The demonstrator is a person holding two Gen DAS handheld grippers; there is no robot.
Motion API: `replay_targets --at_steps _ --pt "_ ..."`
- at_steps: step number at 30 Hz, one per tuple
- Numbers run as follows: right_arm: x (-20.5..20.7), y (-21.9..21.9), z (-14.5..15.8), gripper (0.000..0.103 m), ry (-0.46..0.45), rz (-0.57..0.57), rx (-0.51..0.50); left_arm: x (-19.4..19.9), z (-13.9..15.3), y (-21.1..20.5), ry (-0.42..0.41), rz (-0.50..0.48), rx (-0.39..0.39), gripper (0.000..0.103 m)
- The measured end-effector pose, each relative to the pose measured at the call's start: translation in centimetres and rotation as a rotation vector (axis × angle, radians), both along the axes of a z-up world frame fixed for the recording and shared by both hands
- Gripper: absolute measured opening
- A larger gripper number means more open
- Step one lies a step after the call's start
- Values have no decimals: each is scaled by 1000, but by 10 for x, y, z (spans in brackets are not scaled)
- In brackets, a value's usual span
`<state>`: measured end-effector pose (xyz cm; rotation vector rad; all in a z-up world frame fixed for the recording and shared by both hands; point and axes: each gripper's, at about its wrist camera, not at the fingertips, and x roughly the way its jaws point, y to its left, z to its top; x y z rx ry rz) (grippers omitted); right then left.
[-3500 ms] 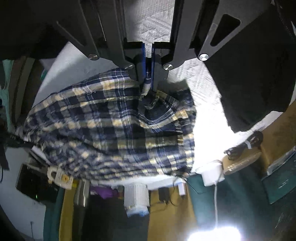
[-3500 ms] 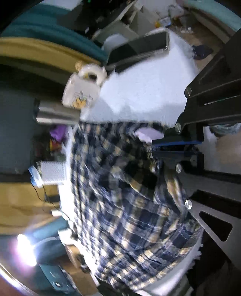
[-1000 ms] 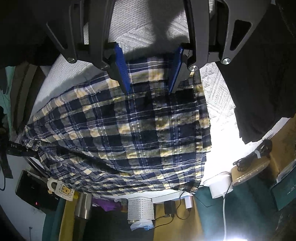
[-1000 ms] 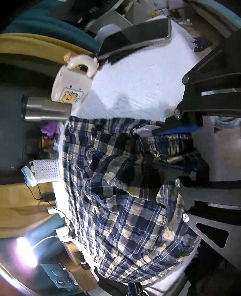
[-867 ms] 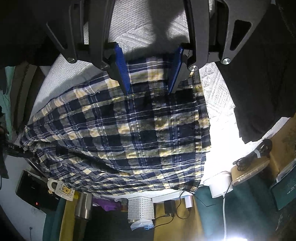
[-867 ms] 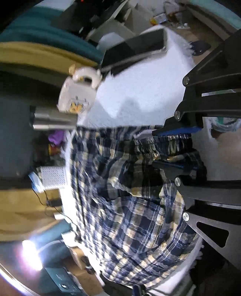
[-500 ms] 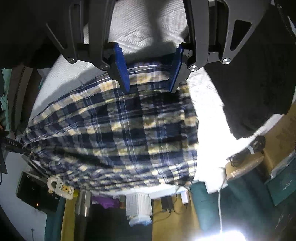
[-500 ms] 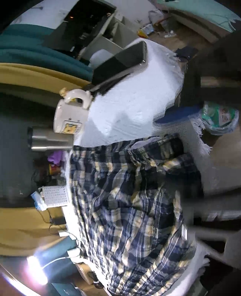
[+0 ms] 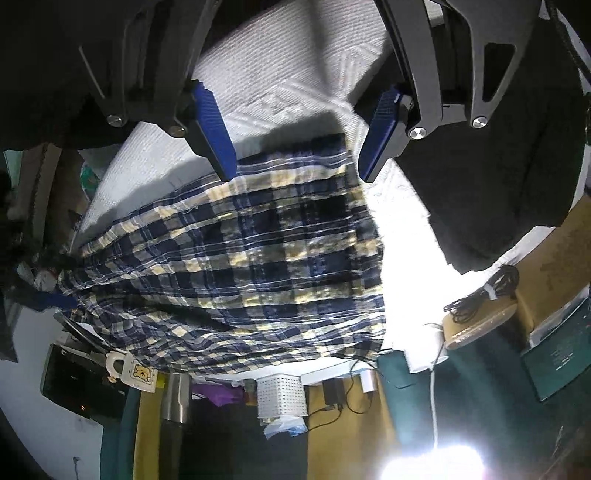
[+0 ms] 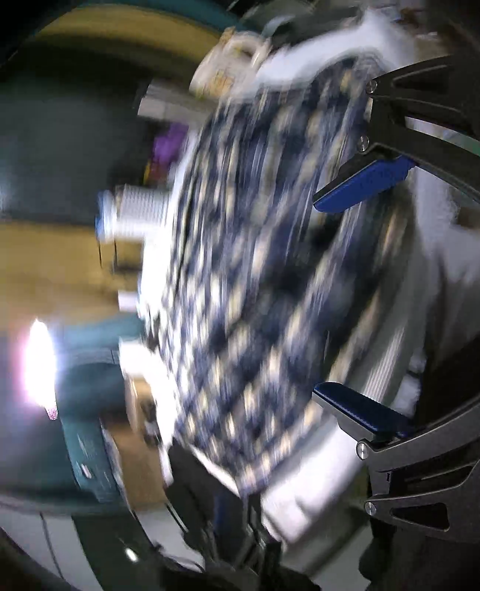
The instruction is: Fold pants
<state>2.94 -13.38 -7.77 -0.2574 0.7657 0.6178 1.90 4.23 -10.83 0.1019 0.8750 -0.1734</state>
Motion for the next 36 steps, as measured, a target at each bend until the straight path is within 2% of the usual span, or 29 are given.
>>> replay_targets --at_steps 1,3,5,8,10,11,12,13,14,15,17,21,24,29,33,34,36 --pt "-2 14 -2 93 3 38 -1 -1 0 4 -1 6 -1 68" --pt "0 43 -6 82 21 114 -11 -5 0 13 -3 24 -9 68" --pt "-2 63 -9 75 30 169 -27 -7 -1 19 -5 38 -18 68" --pt "-2 91 -16 72 43 251 -61 -10 -2 28 -11 51 -30 68" --pt "-1 108 -26 64 58 297 -98 -12 -3 33 -14 55 -39 68" --pt "-2 112 -26 54 53 313 -81 -12 -4 35 -14 56 -42 68" --pt "0 114 -26 34 68 324 -76 -12 -5 37 -13 55 -44 68" --pt "2 116 -26 28 80 334 -64 -12 -5 38 -14 53 -46 68" --pt "5 119 -25 11 83 331 -70 -11 -6 39 -14 51 -48 69" --pt "12 119 -25 7 90 323 -73 -9 -6 39 -14 47 -49 69" --pt "24 115 -21 7 117 313 -44 -6 -5 38 -18 34 -50 70" --pt "39 112 -10 6 112 289 -16 5 -1 28 -35 -14 -47 78" --pt "49 108 -1 6 103 277 -8 17 2 19 -57 -62 -40 79" --pt "53 102 5 6 111 280 6 38 7 4 -97 -133 21 79" --pt "53 99 4 6 117 278 13 50 6 -13 -127 -241 57 79" --pt "53 98 2 6 120 273 15 53 2 -17 -118 -271 64 75" --pt "53 95 0 6 125 260 19 60 -9 -25 -78 -308 107 19"
